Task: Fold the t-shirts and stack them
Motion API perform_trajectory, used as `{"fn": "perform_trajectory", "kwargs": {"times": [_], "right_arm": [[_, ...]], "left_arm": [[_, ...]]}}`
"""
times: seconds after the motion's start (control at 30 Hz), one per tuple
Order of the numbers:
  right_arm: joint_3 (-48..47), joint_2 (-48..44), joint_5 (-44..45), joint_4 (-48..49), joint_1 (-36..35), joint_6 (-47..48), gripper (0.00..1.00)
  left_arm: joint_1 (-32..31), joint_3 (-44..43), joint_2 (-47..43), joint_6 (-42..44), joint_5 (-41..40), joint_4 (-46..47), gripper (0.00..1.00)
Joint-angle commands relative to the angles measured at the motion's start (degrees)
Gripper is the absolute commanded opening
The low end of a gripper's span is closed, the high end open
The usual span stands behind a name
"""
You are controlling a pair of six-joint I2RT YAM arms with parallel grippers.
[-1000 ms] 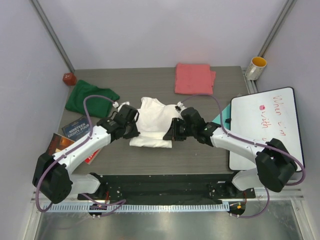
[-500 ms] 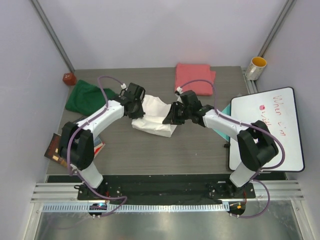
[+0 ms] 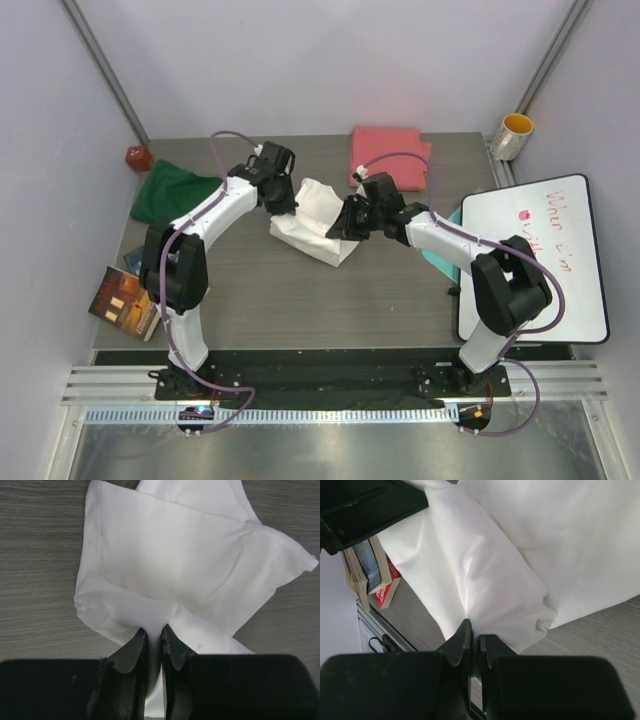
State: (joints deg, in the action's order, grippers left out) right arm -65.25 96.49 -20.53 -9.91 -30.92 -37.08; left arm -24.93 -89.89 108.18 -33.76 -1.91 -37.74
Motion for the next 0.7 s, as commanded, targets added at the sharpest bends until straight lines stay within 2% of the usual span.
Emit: {"fn": "perform_trajectory", "kwargs": {"times": [0.0,0.37,0.67], "right_arm": [[-0.84,-2.18,-0.56,2.61,0.68,-0.80,0.07],[3.20,0.10,0.85,8.23,3.05,-2.73,0.11],[4.87,2.21,1.46,15.00,4.63,-4.14,0.11]], "left_arm": [[0.49,-4.06,1.06,2.03,4.81,2.31,0.15],[0.49,-14.52,11.96,3.87,8.50,1.44,0.15],[0.49,-18.57,18.73,5.28,9.91,2.93,0.15]]}}
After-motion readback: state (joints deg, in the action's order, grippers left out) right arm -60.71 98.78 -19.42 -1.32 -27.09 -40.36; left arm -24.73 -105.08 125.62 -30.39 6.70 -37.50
